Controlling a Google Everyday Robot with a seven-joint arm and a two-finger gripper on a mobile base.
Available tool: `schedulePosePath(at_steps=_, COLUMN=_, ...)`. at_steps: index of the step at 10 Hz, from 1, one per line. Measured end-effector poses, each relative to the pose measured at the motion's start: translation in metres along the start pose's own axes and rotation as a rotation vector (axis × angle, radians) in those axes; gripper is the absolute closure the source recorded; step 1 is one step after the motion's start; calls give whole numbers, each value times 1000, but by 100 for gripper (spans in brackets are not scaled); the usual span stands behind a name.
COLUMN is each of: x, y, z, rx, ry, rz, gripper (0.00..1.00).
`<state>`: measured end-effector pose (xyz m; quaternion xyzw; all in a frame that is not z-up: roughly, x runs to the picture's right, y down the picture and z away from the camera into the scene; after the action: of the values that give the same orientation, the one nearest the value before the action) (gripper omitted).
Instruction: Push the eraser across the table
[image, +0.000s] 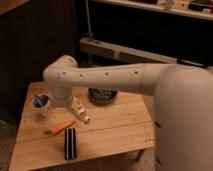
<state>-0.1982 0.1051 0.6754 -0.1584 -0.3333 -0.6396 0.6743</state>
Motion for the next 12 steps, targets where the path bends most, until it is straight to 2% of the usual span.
schedulePosePath(at_steps=2, x=-15, y=53, z=-12, rx=-30, ry=29, rz=44, gripper=20)
schedulePosePath(at_steps=3, x=-19, y=70, z=-15, rx=-43, ry=37, rz=62, gripper=21)
schedulePosePath(at_steps=5, x=-27, y=105, z=-8, rx=-77, ry=33, rz=82, gripper=39)
schedulePosePath(at_steps=11, x=-49, y=126, z=29, rx=-98, ry=-45, rz=46, gripper=98)
schedulePosePath(at_steps=12, x=-53, y=128, z=35, rx=-101, ry=-57, rz=43, gripper=100)
